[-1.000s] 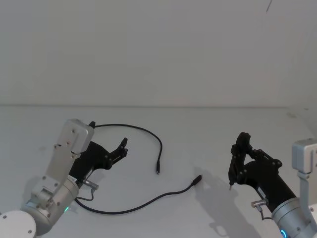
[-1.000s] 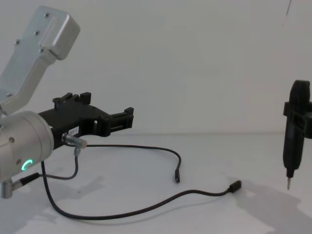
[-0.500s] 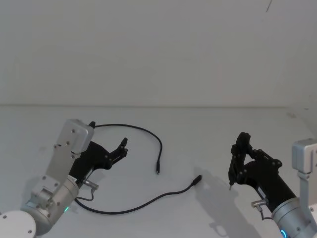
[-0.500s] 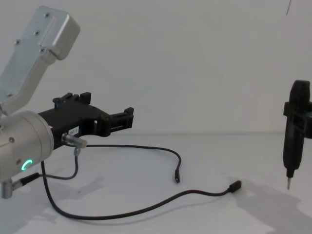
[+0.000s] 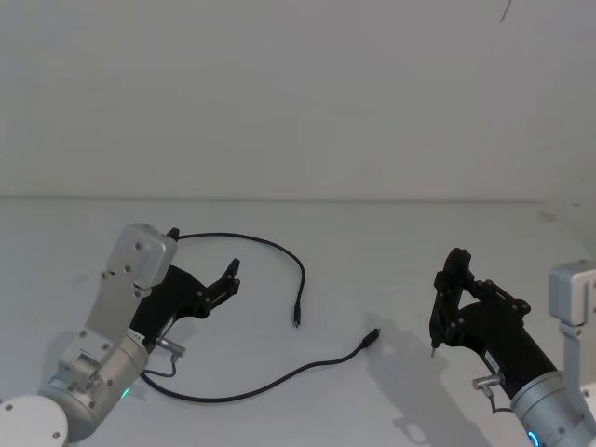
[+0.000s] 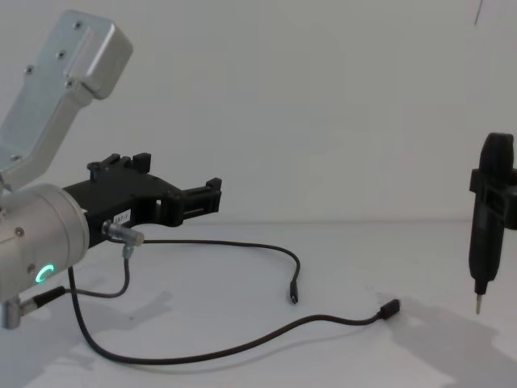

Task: Pick up the data cable with the one hand.

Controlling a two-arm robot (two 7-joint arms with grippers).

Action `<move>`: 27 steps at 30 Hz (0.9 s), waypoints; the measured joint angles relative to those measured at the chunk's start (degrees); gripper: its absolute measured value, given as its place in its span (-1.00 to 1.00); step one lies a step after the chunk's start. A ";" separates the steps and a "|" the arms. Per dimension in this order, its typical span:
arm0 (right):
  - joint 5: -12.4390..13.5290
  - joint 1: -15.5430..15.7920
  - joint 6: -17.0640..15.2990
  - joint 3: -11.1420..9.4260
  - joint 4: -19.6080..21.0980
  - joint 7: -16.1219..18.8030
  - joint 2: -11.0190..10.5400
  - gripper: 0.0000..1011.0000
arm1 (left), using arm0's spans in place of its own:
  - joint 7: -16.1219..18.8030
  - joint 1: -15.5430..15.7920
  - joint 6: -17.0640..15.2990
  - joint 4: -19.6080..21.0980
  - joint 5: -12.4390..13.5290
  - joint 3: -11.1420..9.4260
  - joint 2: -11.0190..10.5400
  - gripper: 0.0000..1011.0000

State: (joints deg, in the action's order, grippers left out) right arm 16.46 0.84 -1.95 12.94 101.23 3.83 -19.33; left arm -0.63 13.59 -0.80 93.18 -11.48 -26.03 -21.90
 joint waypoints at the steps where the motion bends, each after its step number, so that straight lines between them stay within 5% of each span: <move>1: 0.00 0.00 0.00 0.00 0.00 0.00 0.00 -0.45 | 0.00 0.00 0.00 0.00 0.00 0.00 0.00 0.98; 13: 0.00 0.00 0.00 0.00 0.00 0.00 0.00 -0.45 | -1.79 0.22 -0.73 0.21 -0.58 0.00 -0.40 0.98; 27: 0.00 0.00 0.00 0.00 0.00 0.00 0.00 -0.45 | -10.58 0.98 -4.47 2.36 -4.58 -0.31 -3.36 0.98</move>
State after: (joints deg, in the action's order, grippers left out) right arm 16.47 0.84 -1.95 12.94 101.22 3.83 -19.33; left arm -11.20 14.57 -5.26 95.53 -16.07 -26.33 -25.26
